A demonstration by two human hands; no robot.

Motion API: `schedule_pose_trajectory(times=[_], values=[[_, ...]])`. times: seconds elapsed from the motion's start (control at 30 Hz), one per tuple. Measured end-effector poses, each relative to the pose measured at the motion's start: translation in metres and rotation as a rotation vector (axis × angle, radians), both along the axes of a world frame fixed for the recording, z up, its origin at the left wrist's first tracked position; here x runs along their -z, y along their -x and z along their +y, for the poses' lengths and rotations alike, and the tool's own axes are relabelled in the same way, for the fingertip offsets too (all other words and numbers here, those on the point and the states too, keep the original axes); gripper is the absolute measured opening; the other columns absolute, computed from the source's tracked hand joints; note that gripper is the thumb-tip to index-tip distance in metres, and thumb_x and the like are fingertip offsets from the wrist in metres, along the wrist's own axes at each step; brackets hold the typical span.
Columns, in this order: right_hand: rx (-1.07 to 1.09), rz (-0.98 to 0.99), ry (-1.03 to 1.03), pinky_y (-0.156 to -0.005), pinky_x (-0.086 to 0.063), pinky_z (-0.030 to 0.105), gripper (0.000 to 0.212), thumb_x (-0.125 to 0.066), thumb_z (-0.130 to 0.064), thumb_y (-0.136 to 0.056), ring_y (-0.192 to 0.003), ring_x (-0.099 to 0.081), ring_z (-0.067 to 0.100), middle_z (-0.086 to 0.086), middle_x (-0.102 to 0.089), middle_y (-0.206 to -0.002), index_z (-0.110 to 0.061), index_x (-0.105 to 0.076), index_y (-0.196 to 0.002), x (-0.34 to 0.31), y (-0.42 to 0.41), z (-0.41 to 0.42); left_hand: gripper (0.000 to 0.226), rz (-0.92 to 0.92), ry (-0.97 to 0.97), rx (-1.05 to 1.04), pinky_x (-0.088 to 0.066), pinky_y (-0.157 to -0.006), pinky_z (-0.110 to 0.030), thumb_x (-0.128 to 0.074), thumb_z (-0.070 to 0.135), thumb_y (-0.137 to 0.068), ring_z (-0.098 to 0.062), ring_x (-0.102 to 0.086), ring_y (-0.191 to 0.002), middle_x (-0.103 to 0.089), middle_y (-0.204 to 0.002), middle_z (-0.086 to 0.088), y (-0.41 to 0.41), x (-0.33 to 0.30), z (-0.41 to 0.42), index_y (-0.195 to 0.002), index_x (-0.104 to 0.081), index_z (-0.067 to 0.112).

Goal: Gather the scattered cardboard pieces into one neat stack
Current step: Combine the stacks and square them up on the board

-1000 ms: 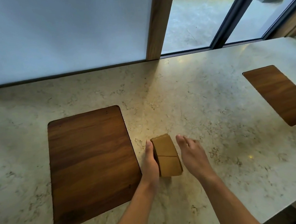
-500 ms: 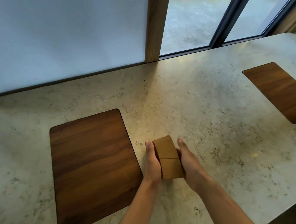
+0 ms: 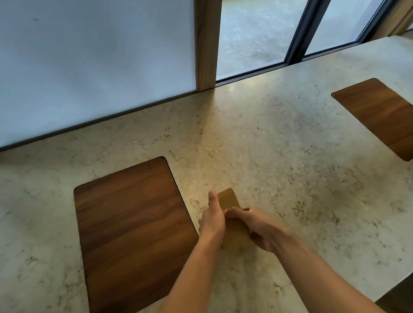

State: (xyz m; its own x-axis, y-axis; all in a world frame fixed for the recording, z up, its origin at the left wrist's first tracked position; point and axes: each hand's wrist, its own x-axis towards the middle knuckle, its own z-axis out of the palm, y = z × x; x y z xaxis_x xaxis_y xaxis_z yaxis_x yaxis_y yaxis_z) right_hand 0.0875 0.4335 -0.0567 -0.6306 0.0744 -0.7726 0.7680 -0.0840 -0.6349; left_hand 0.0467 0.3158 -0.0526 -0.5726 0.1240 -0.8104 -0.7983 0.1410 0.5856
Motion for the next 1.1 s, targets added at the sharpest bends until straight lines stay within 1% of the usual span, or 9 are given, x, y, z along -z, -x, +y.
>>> schedule_pose_trajectory(times=[0.17,0.23,0.33,0.53,0.67,0.8,0.9,1.0,1.1], values=[[-0.033,-0.014,-0.118,-0.085,-0.064,0.050,0.082,-0.091,-0.057,-0.052,-0.097,-0.076,0.030,0.013,-0.079,-0.102,-0.011,-0.068,-0.116,0.000,0.001,-0.019,0.079,-0.041,-0.105,-0.280,-0.060,-0.096,-0.056,-0.026,0.081,-0.095,-0.036,-0.072,-0.101,-0.076,-0.108,-0.018,-0.013,0.016,-0.016,-0.100,-0.074,0.019],[-0.149,-0.004,-0.261,-0.086,-0.064,0.043,0.102,-0.089,-0.063,-0.048,-0.107,-0.067,0.027,0.011,-0.064,-0.120,-0.012,-0.053,-0.130,-0.003,0.006,-0.027,0.080,-0.074,-0.184,-0.383,-0.061,-0.094,-0.058,-0.029,0.083,-0.092,-0.038,-0.074,-0.100,-0.077,-0.107,-0.019,-0.019,0.025,-0.026,-0.103,-0.075,0.018],[-0.378,0.052,-0.327,-0.074,-0.064,0.029,0.114,-0.088,-0.056,-0.051,-0.104,-0.063,0.017,0.002,-0.056,-0.118,-0.017,-0.031,-0.141,-0.010,0.014,-0.050,0.088,-0.135,-0.361,-0.578,-0.063,-0.085,-0.057,-0.034,0.085,-0.090,-0.044,-0.074,-0.105,-0.077,-0.112,-0.024,-0.028,0.034,-0.050,-0.116,-0.076,0.012],[-0.860,0.398,-0.614,-0.112,-0.045,0.044,0.132,-0.084,-0.054,-0.057,-0.135,-0.041,0.025,0.004,-0.040,-0.146,-0.030,-0.005,-0.160,-0.019,0.050,-0.141,0.066,0.089,-0.351,-0.854,-0.065,-0.066,-0.036,-0.037,0.072,-0.099,-0.027,-0.080,-0.092,-0.084,-0.095,-0.008,-0.029,0.044,-0.140,-0.117,-0.072,0.020],[-1.130,0.642,-0.913,-0.116,-0.035,0.057,0.133,-0.083,-0.058,-0.058,-0.134,-0.041,0.034,0.011,-0.041,-0.147,-0.033,0.002,-0.157,-0.012,0.079,-0.181,0.045,0.389,-0.046,-0.878,-0.048,-0.106,-0.038,-0.030,0.047,-0.112,-0.027,-0.061,-0.130,-0.069,-0.134,-0.009,-0.026,0.051,-0.202,-0.139,-0.056,0.021],[-1.386,0.678,-1.016,-0.119,-0.028,0.056,0.139,-0.081,-0.060,-0.059,-0.140,-0.033,0.036,0.011,-0.031,-0.155,-0.031,0.011,-0.159,0.018,0.086,-0.205,0.050,0.633,0.086,-0.814,-0.037,-0.102,-0.015,-0.036,0.059,-0.104,-0.012,-0.050,-0.139,-0.055,-0.148,0.002,-0.031,0.062,-0.254,-0.147,-0.045,0.035],[-1.365,0.767,-1.003,-0.122,-0.023,0.052,0.135,-0.071,-0.069,-0.061,-0.143,-0.029,0.033,0.007,-0.025,-0.157,-0.031,0.014,-0.159,0.034,0.081,-0.200,0.060,0.766,0.102,-0.540,-0.027,-0.114,-0.015,-0.037,0.075,-0.094,0.002,-0.032,-0.151,-0.037,-0.166,0.014,-0.028,0.068,-0.266,-0.149,-0.039,0.054],[-1.347,0.806,-0.970,-0.124,-0.017,0.048,0.132,-0.065,-0.071,-0.063,-0.146,-0.023,0.028,0.003,-0.021,-0.159,-0.033,0.017,-0.159,0.036,0.073,-0.194,0.079,0.826,0.022,-0.286,-0.031,-0.105,0.001,-0.039,0.082,-0.092,0.014,-0.027,-0.148,-0.028,-0.169,0.021,-0.019,0.071,-0.260,-0.161,-0.029,0.045],[-1.301,0.826,-0.956,-0.121,-0.023,0.044,0.133,-0.066,-0.070,-0.062,-0.141,-0.026,0.022,-0.003,-0.024,-0.155,-0.035,0.019,-0.159,0.040,0.076,-0.195,0.076,0.824,-0.146,-0.221,-0.045,-0.106,-0.018,-0.042,0.081,-0.091,0.001,-0.041,-0.145,-0.038,-0.164,0.019,0.002,0.071,-0.252,-0.156,-0.043,0.041]])
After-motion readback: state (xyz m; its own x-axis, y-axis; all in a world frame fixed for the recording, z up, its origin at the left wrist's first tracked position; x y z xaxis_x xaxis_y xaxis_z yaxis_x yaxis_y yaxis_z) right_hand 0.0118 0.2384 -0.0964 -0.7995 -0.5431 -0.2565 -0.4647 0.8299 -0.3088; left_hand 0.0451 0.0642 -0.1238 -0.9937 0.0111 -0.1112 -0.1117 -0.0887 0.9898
